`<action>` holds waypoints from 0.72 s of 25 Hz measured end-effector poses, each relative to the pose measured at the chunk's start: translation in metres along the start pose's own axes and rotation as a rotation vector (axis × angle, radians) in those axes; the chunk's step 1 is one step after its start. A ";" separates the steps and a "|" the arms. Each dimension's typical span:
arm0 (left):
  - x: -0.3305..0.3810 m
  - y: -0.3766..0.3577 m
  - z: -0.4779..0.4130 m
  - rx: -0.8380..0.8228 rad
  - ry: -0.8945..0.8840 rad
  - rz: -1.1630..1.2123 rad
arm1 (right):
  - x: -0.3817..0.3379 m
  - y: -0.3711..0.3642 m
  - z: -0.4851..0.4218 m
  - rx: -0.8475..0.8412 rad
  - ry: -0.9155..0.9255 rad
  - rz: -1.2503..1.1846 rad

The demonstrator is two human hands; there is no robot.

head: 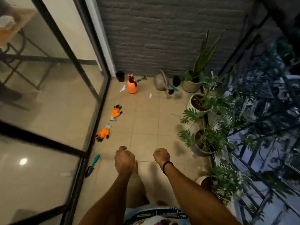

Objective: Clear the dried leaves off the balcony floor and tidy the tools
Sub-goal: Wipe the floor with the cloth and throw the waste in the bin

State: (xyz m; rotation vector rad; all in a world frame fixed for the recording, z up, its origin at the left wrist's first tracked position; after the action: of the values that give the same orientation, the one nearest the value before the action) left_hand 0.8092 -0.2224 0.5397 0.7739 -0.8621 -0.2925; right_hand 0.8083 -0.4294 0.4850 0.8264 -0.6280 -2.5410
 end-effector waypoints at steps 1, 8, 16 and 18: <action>0.018 -0.006 -0.024 -0.028 -0.037 -0.024 | -0.012 0.007 -0.012 0.016 -0.030 -0.030; 0.163 -0.050 -0.153 -0.212 -0.282 -0.185 | -0.087 0.071 -0.105 0.167 -0.185 -0.286; 0.291 -0.152 -0.251 -0.335 -0.313 -0.298 | -0.129 0.146 -0.248 0.164 -0.301 -0.241; 0.316 -0.179 -0.274 -0.346 -0.297 -0.324 | -0.152 0.172 -0.279 0.161 -0.309 -0.299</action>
State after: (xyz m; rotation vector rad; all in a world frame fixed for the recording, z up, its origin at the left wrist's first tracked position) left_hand 1.2326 -0.3777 0.4813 0.5493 -0.9293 -0.8385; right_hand 1.1351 -0.5775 0.4408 0.6202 -0.8713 -2.9545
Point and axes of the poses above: each hand's wrist, its own z-axis away from the middle knuckle, its own y-axis out of the back of the hand, x = y × z, the point moved 6 cm from there along -z, towards the middle knuckle, and after that the axes turned 4 degrees about z, right-handed, at the moved point
